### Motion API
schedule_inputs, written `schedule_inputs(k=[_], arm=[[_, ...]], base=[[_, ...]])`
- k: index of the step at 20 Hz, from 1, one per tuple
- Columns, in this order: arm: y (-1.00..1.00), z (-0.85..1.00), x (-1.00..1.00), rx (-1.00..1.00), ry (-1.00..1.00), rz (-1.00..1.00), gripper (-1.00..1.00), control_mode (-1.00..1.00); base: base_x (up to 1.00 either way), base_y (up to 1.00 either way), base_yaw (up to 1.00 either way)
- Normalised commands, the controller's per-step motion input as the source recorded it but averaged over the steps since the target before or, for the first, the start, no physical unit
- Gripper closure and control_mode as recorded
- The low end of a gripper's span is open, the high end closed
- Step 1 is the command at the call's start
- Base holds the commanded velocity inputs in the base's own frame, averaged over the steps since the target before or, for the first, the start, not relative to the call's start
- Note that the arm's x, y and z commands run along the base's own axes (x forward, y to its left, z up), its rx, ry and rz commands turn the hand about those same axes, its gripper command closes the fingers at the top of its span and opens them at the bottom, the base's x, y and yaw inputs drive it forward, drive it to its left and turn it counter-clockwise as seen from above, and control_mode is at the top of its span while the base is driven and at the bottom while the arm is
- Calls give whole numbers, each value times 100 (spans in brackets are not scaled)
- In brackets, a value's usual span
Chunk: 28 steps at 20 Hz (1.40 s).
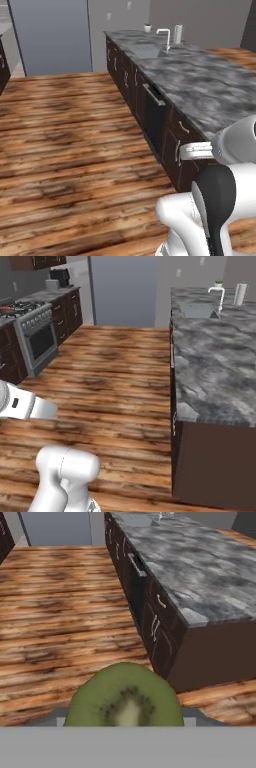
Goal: Place the cold items (squash and kiwi) from the fridge in one tupperware on the dining counter. Place the warm items (kebab skewer and hot dog) in the stove area in another tupperware.
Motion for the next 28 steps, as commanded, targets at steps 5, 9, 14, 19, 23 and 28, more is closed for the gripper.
schedule_inputs(k=[5, 9, 14, 19, 23, 28], arm=[[0, 0, 0, 0, 0, 0, 100, 100], [0, 0, 0, 0, 0, 0, 100, 100], [0, 0, 0, 0, 0, 0, 100, 100], [0, 0, 0, 0, 0, 0, 100, 100], [0, 0, 0, 0, 0, 0, 100, 100], [0, 0, 0, 0, 0, 0, 100, 100]], base=[[-24, -100, 0], [-17, -100, 0], [-15, -100, 0], [-11, -100, 0], [-11, -100, 0], [-10, -100, 0]])
